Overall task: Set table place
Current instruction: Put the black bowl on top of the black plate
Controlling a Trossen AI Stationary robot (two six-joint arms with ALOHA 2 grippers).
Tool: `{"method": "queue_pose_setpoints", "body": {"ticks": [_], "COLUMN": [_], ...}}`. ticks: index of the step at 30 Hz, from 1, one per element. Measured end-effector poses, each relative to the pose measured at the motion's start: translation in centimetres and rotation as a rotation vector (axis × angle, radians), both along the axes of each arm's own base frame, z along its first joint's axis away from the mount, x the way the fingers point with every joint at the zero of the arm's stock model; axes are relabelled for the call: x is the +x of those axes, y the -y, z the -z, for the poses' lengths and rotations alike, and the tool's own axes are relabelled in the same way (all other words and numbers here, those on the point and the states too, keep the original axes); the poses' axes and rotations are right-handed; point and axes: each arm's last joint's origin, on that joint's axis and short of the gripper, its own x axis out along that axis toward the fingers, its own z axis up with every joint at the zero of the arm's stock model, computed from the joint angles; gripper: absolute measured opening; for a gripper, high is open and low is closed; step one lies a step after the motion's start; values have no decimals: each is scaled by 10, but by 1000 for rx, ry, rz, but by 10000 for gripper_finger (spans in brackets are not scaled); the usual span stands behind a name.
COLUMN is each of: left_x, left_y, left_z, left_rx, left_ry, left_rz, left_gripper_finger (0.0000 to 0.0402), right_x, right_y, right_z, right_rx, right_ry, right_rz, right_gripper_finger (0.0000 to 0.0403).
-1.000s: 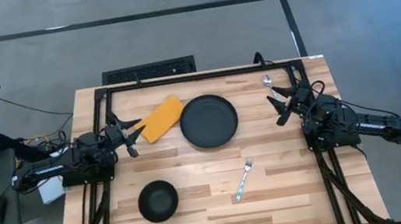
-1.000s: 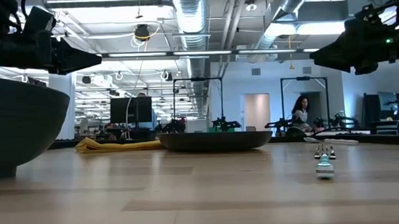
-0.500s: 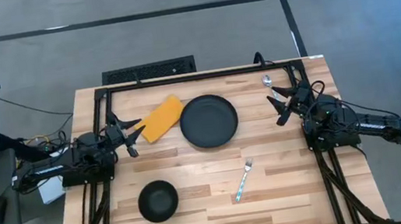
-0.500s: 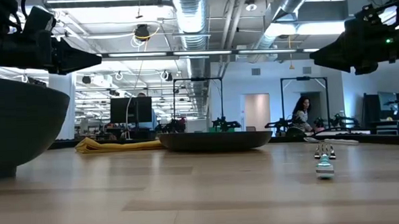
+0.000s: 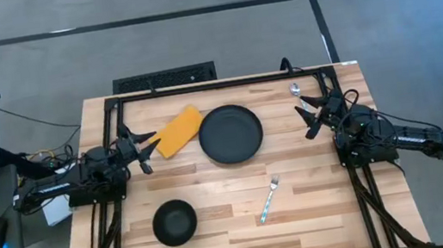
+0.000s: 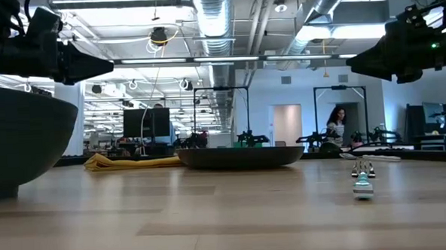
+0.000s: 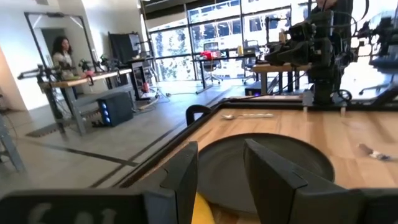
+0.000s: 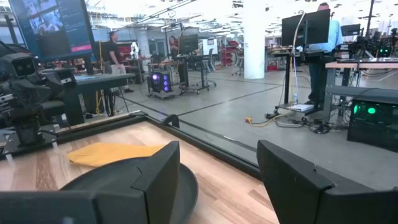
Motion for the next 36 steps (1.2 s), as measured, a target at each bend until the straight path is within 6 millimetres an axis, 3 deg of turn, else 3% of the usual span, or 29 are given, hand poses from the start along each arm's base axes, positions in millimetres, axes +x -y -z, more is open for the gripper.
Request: {"method": "queue_pose_setpoints", "body": {"ticks": [14,23,27,36], "left_x": [1,5,6,25], "left_y": [1,4,3,3], "left_z": [1,2,-11,-47], "left_rx": [-209,-278,-263,-348], "left_ry": [91,25,-39,-391], "left_rz": [50,156,150,174], "left_gripper_finger": [121,121,121,121], "right_x": [0,0,0,0], "right_y": [0,0,0,0], "right_z": [0,0,0,0], "right_rx": [0,1,41,43], "right_ry": [-1,3,36,28], "right_rz": [1,0,2,6], "right_gripper_finger": [240,240,240,240]}}
